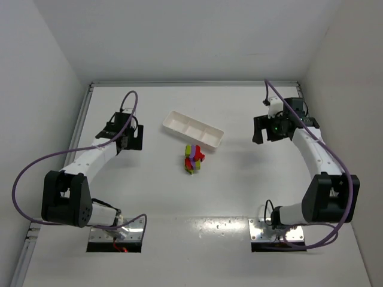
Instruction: Sort the legos into containers by color
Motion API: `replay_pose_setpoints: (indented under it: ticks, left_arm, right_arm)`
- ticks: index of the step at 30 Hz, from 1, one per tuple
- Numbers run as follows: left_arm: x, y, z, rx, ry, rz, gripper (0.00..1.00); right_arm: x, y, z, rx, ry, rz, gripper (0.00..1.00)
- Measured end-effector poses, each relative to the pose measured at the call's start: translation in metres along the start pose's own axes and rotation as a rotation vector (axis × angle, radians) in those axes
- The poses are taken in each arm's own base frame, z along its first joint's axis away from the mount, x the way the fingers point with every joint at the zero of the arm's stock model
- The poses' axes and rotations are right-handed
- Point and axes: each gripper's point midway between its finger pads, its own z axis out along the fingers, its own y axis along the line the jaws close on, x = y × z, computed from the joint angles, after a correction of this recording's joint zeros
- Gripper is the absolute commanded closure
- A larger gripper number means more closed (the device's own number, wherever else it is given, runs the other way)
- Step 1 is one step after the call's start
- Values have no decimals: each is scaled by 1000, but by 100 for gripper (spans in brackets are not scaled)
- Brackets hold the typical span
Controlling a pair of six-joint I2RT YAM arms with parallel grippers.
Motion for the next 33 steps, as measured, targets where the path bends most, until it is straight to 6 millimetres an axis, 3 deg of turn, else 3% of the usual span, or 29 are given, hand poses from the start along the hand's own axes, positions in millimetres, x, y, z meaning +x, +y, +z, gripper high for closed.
replay_pose_setpoints:
  ticks: [5,8,14,18,20,22,24,28,30,33]
  left_arm:
    - [0,-1,0,9,1,4,0]
    - [1,-6,-1,41,5,22,0]
    - [-1,-19,-12,147,-16,85,0]
    - [-3,-26,-18,203,-31,116,0]
    - [-5,-28,-20,216,-32,125,0]
    - [-9,-27,-22,217,-41,131,0]
    - [-14,-26,-23,216,-51,132,0]
    - [-18,-25,-24,212,-57,131,0]
    - [-17,-23,-22,208,-52,128,0]
    - [-16,-19,-19,196,-42,119,0]
  right_arm:
    - [-5,26,-6,-76,-22,-74,8]
    - [-7,53,-9,-156,-31,-167,0]
    - [-10,110,-15,-340,-44,-431,0]
    - [-43,162,-25,-474,-93,-642,0]
    - [-64,189,-21,-528,-130,-738,0]
    - [-71,213,-15,-577,-136,-813,0]
    - [-69,234,-6,-621,-120,-873,0]
    - [-41,267,13,-693,-37,-973,0]
    - [-26,277,21,-717,0,-1009,0]
    - [-20,276,29,-718,22,-1025,0]
